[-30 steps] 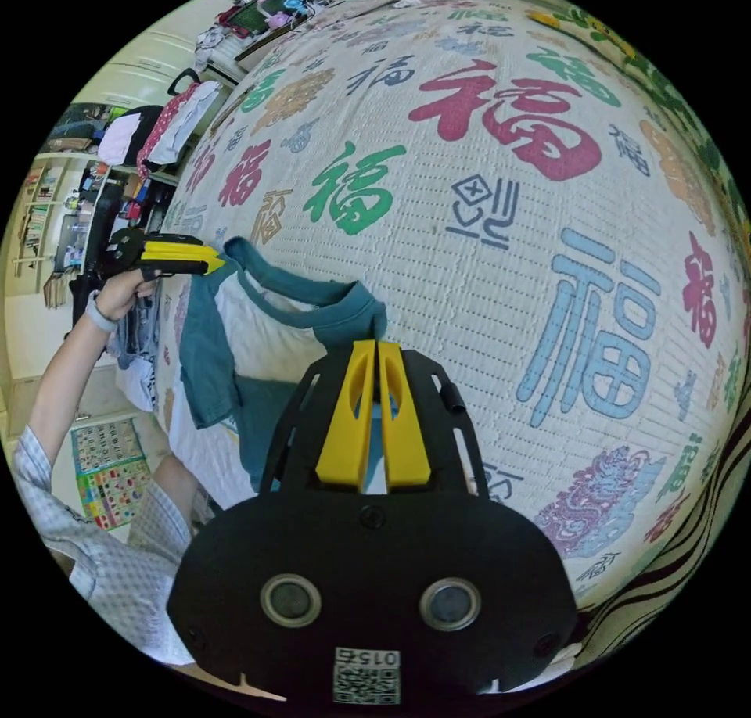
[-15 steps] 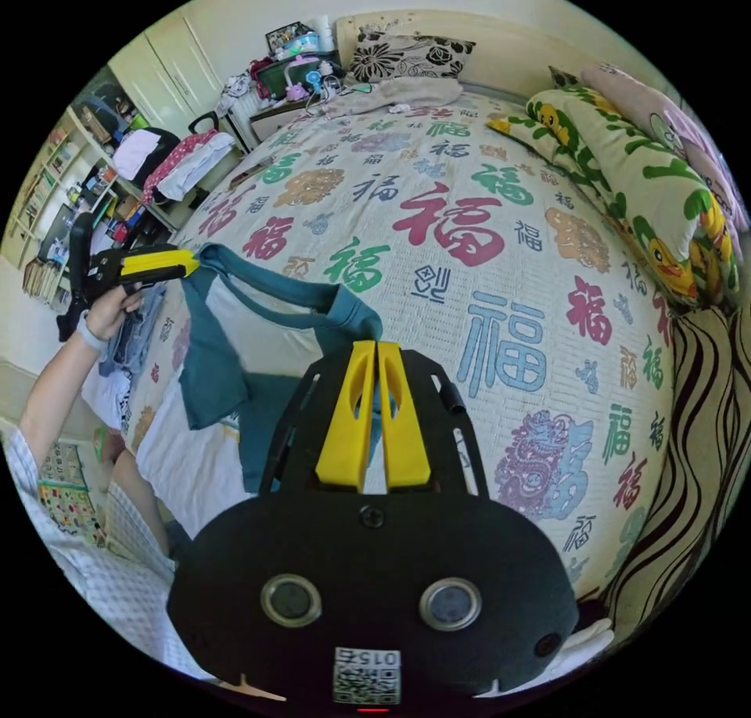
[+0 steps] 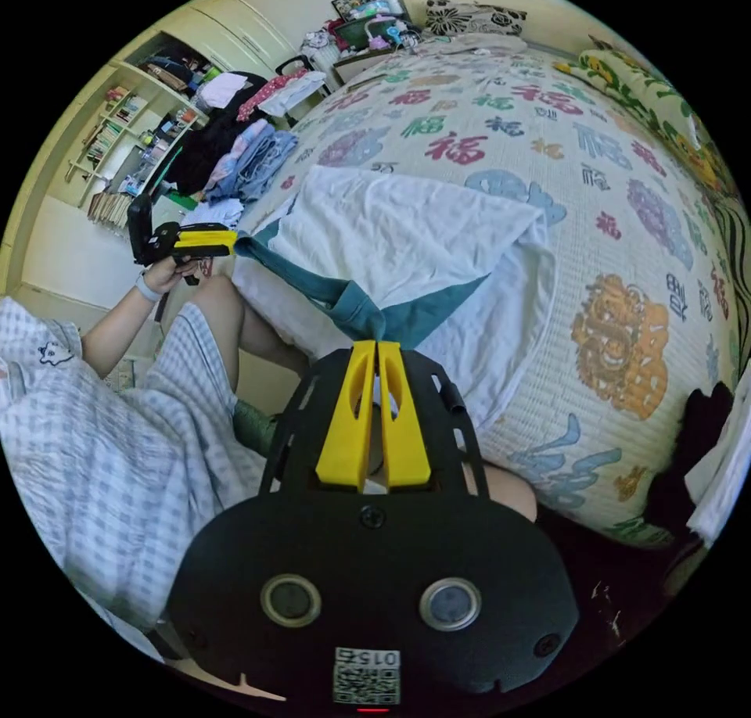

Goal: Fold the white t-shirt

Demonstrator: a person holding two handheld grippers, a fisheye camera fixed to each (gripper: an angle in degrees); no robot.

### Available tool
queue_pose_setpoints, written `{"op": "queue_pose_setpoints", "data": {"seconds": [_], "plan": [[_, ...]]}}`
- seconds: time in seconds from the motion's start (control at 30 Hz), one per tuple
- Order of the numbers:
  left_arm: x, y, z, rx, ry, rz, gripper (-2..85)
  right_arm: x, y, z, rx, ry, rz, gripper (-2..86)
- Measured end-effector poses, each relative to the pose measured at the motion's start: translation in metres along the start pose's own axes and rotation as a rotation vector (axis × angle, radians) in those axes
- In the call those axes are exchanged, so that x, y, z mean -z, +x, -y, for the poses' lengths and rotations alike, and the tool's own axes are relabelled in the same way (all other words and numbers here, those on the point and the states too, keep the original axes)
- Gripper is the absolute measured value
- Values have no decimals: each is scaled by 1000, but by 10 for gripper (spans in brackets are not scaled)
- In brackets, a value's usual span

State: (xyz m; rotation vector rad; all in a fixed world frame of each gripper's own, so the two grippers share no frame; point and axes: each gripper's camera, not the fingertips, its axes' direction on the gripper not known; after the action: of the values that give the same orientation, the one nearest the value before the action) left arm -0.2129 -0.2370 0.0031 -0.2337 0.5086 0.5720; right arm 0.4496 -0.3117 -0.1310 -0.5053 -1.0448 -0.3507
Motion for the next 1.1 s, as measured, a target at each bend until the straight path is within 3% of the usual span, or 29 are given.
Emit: {"op": "queue_pose_setpoints", "data": {"seconds": [0.3, 0.43, 0.53, 0.67, 0.77, 0.87, 1.1], "plan": [[-42, 15, -1, 9, -274, 81, 0, -29, 14, -40, -70, -83, -125, 14], [-27, 4, 9, 98, -234, 138, -4, -19, 17, -46, -60, -5, -132, 9], [-27, -5, 25, 154, -104, -18, -5, -36, 22, -36, -46, 1, -47, 4], [-81, -24, 35, 249, -232, -60, -4, -91, 42, -20, -88, -194, -69, -3], [-91, -44, 32, 324, -232, -144, -3, -99, 62, -16, -136, -242, -6, -5], [-80, -55, 31, 369, -210, -182, 0, -82, 76, -23, -166, -163, -14, 2], [-39, -106, 35, 532, 49, -36, 84, -25, 156, -28, -368, 248, 70, 64]]}}
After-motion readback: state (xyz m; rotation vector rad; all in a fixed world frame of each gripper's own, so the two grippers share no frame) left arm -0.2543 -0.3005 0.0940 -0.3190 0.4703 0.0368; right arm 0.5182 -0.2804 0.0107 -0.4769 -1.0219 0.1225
